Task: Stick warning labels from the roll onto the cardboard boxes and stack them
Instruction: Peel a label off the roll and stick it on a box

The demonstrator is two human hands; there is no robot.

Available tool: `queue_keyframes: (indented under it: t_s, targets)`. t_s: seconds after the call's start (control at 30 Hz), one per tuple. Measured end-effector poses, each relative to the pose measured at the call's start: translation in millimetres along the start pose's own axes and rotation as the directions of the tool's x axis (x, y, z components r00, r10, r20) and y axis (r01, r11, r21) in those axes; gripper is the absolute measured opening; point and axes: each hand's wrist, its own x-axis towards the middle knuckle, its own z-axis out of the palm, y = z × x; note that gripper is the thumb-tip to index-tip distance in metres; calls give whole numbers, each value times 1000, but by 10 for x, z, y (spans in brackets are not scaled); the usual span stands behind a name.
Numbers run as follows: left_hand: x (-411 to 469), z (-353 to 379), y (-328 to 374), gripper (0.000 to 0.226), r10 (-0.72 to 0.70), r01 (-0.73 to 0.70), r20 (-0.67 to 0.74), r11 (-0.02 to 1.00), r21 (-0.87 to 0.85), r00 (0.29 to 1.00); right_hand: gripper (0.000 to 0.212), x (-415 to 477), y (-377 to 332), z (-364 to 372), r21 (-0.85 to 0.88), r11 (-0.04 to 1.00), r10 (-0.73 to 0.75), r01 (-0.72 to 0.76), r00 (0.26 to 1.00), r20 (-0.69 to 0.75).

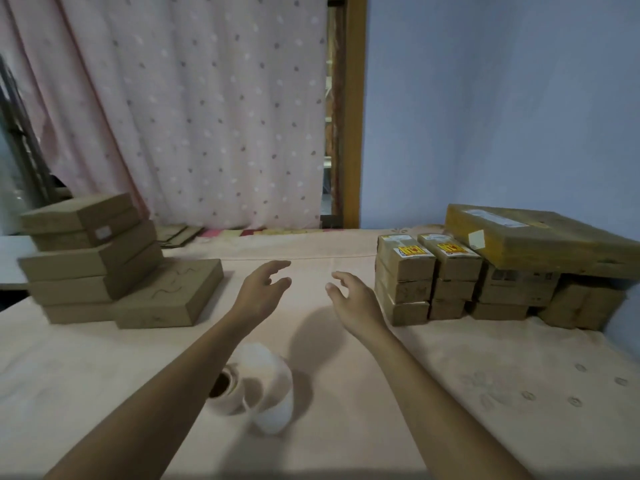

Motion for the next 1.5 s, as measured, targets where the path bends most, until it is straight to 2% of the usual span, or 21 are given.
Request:
queue_keyframes:
  t_s: [0.17, 0.3, 0.43, 0.63, 0.77, 0.9, 1.0, 1.07, 1.1, 1.17, 1.2, 1.33, 1.5]
  targets:
    - [-137, -741, -348, 36, -48, 50, -73, 999, 21, 996, 40, 38, -466, 530, -2, 997, -75, 76, 992, 99]
    - [-300, -1261, -669, 22, -132, 132, -148, 991, -13, 980, 42, 7, -773, 951, -7, 995, -97, 101, 972, 214]
    - [-399, -1691, -1163, 37, -221, 238, -262, 971, 37, 940, 48, 2, -982, 1347, -34, 995, -75, 93, 931, 358]
    - [-443, -2012, -1684, 48, -421, 388, -393, 907, -164, 818, 64, 87, -1146, 1853, -133, 991, 49, 27, 842, 537]
    - [-306, -2096, -1948, 51, -527, 415, -378, 843, -342, 761, 68, 196, -1179, 2142, -175, 985, 112, -10, 804, 584]
    - [-164, -2022, -2051, 34, -539, 393, -364, 826, -404, 760, 68, 329, -1180, 2374, -133, 987, 155, -93, 783, 603]
    - [-125, -1961, -2052, 19, -532, 341, -352, 810, -478, 770, 55, 421, -1169, 2464, -96, 987, 161, -129, 773, 613]
    - [-93, -1971, -2119, 29, -527, 324, -378, 814, -483, 761, 44, 479, -1174, 2518, -37, 984, 159, -174, 768, 620]
    - [-77, -1994, -2175, 37, -519, 323, -384, 822, -469, 764, 47, 525, -1149, 2558, -10, 982, 154, -190, 764, 627]
    - [-63, -2009, -2264, 43, -515, 327, -378, 826, -459, 769, 71, 624, -1037, 2665, 60, 971, 141, -230, 763, 631]
    - [-66, -1996, -2257, 41, -514, 330, -368, 825, -459, 775, 75, 633, -1014, 2683, 86, 966, 139, -246, 766, 627]
    - [-42, -1903, -2070, 33, -471, 275, -356, 833, -479, 807, 52, 528, -1116, 2525, 193, 911, 197, -364, 795, 573]
    - [-17, -1667, -1706, 51, -471, 226, -351, 801, -554, 809, 33, 582, -1099, 2204, 383, 774, 342, -504, 842, 417]
